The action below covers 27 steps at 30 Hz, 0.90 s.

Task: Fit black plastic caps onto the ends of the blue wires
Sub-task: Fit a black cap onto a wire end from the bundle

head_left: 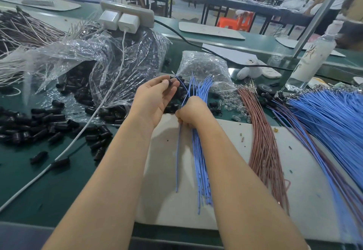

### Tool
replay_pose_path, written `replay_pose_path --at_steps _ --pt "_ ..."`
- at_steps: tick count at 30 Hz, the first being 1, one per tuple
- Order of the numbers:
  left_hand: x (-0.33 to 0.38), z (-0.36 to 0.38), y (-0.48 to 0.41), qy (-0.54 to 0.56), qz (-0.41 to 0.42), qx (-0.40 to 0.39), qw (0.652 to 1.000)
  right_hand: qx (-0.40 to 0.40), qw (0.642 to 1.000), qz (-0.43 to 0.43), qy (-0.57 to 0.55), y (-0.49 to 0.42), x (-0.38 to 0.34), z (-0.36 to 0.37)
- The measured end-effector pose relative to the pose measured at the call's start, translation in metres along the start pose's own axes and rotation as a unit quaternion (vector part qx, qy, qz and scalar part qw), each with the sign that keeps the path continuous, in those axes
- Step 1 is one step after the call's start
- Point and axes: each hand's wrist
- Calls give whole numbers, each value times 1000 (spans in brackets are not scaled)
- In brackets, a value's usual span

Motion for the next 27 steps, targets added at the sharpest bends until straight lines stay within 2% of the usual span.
replay_pose_path --at_steps 6,9,14,18,24,27 --pt "-8 0 -2 -22 22 9 999 9 998 7 -61 -3 6 -1" --pt "-15 -1 -3 -55 42 4 998 35 999 -2 -24 -8 8 4" --pt "-21 -7 -4 -178 103 9 979 45 998 -4 34 -13 6 9" --pt "-23 -10 -3 -229 121 7 966 43 998 -8 54 -14 4 9" --pt "-22 -10 -4 -254 125 2 959 66 992 -16 -103 -4 13 -12" --pt "-23 -6 -2 -223 83 3 971 56 975 -27 -213 7 21 -36"
Point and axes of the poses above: each hand's wrist, its own y-axis away from the middle knuckle, its own z-axis out of the palm, x = y × z, and after that the axes turned 9 degrees about y, right-handed
